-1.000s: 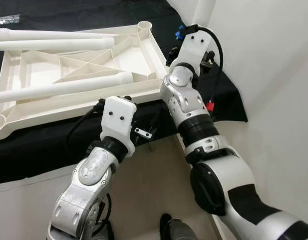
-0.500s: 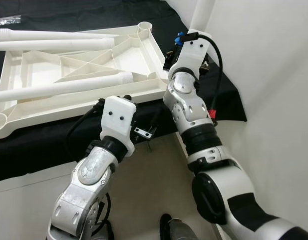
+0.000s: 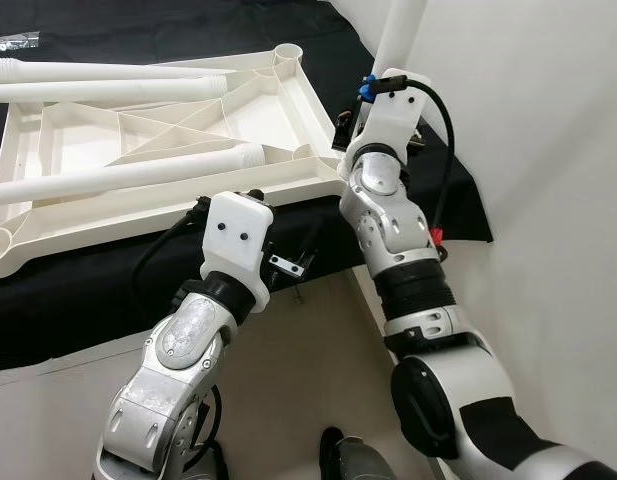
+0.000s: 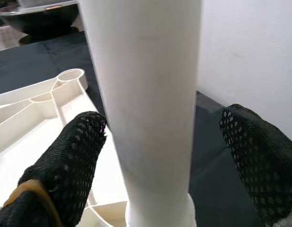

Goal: Building children table

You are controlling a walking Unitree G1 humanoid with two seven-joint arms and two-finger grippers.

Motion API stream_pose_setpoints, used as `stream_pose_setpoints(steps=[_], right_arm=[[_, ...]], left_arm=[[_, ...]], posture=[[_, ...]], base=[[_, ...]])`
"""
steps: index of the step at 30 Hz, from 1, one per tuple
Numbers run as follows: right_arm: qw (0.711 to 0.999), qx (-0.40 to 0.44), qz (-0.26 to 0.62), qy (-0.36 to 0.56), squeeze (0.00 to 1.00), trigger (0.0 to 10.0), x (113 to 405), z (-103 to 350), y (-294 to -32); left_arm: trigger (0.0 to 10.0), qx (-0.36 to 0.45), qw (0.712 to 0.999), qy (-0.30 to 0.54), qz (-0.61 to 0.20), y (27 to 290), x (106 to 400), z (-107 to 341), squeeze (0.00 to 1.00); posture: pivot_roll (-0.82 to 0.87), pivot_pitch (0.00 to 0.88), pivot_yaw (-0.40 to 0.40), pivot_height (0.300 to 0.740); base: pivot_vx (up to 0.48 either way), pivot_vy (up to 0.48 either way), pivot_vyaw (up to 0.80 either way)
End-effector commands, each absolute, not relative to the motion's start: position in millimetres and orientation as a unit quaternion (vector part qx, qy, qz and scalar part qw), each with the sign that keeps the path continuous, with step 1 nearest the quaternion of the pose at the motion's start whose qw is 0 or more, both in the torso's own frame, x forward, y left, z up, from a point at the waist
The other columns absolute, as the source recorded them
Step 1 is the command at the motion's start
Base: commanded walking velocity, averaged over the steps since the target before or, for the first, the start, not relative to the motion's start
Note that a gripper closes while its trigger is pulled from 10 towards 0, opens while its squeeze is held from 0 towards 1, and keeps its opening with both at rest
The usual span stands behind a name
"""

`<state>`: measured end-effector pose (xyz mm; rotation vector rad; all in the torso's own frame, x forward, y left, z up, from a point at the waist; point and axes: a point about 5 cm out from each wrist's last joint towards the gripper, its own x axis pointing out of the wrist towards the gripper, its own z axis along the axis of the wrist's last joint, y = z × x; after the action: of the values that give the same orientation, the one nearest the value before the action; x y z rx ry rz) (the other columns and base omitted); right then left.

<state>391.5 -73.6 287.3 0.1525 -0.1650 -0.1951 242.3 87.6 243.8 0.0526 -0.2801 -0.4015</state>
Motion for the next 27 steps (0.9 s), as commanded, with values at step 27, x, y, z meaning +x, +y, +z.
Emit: stream_pose_setpoints(steps=[27], right_arm=[[0.996,0.060,-0.033,-0.058,1.00,10.0,384,268,-91]], left_arm=[[10.0,0.032,0.970,-0.139,-0.199,89,245,242,0.00]], posture=[[0.06,0.243,-0.091,0.740]], base=[[0.000,0.000,0.00]])
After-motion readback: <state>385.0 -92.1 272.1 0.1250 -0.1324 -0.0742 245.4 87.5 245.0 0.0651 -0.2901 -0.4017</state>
